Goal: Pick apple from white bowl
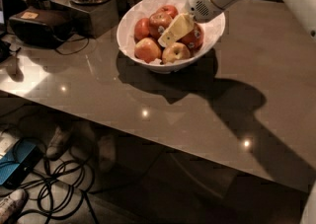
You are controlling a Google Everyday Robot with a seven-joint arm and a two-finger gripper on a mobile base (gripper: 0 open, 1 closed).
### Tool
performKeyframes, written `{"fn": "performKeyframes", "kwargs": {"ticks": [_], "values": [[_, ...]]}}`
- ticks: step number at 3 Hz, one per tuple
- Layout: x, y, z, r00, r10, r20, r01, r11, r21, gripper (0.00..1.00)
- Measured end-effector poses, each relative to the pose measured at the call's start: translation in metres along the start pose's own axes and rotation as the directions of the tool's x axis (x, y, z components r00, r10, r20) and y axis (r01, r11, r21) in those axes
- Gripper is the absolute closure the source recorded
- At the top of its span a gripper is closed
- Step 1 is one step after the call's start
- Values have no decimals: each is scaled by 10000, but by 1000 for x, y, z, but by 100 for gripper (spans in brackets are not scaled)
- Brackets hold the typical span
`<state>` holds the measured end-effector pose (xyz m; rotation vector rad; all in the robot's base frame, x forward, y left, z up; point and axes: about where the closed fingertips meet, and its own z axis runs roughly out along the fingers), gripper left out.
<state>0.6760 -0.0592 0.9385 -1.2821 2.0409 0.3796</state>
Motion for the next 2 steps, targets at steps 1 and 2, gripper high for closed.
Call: {"fn": "performKeyframes", "kwargs": {"ticks": [1, 2], "values": [[-21, -1, 31, 9993, -325, -169, 315, 9981, -534, 29], [-22, -1, 39, 9990, -355, -257, 338, 9974, -636, 30]]}}
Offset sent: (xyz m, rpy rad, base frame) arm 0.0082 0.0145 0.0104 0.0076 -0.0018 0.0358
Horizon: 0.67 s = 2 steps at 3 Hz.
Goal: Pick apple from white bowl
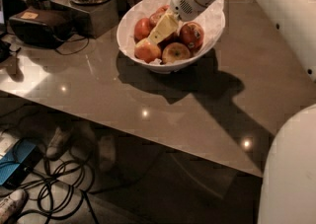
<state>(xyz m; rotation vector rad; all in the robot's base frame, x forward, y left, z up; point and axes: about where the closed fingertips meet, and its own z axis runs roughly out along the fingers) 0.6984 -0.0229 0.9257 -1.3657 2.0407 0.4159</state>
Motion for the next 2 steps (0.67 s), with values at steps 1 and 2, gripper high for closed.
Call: {"fn": "performKeyframes", "kwargs": {"ticks": [1, 2], "values": [[0, -1, 5, 9999, -100, 103, 102, 9998, -185, 48], [0, -1, 6, 9999, -103, 106, 105, 9998, -190, 71]]}}
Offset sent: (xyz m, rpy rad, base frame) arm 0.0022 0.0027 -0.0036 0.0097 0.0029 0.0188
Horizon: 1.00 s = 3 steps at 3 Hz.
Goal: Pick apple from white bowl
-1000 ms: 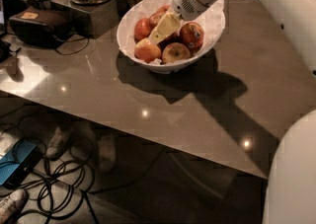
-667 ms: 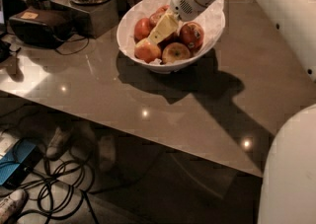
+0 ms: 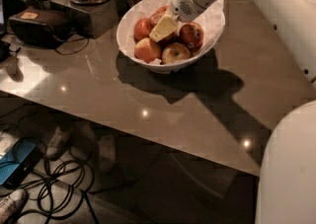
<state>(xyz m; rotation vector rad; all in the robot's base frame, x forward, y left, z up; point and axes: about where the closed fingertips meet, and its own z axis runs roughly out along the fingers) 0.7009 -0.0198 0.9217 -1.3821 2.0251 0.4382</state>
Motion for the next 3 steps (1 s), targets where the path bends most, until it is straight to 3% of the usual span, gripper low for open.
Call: {"fn": "performKeyframes", "kwargs": {"ticks": [1, 3], "values": [[0, 0, 0, 10000, 0, -1, 0, 10000, -1, 95], [-10, 14, -14, 9999, -88, -71, 88, 10000, 41, 100]]}}
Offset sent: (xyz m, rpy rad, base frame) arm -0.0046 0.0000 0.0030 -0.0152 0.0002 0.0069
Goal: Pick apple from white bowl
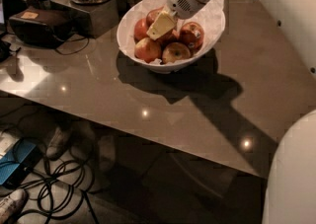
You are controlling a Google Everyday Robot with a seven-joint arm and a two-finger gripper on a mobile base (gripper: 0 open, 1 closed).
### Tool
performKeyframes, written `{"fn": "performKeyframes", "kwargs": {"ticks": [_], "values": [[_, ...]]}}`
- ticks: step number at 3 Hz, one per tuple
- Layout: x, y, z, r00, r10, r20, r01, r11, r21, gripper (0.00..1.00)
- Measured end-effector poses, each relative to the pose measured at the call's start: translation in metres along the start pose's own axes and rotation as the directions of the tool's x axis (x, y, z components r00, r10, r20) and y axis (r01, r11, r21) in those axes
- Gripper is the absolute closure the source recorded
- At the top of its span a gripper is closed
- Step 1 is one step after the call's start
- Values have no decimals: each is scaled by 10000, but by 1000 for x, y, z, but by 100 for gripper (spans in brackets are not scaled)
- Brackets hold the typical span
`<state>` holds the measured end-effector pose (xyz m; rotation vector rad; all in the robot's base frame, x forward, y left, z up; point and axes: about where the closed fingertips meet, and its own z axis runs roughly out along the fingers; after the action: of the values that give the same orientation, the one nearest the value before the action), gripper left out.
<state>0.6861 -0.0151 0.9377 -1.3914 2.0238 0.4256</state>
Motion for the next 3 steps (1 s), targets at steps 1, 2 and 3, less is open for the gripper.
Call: {"fn": "performKeyframes", "kwargs": {"ticks": [1, 2, 3], "values": [[-13, 15, -16, 9999, -30, 112, 29, 10000, 27, 100], [-31, 34, -26, 9992, -142, 361, 150, 9996, -221, 100], [-44, 54, -35, 9979, -143, 626, 174, 9986, -497, 100]]}}
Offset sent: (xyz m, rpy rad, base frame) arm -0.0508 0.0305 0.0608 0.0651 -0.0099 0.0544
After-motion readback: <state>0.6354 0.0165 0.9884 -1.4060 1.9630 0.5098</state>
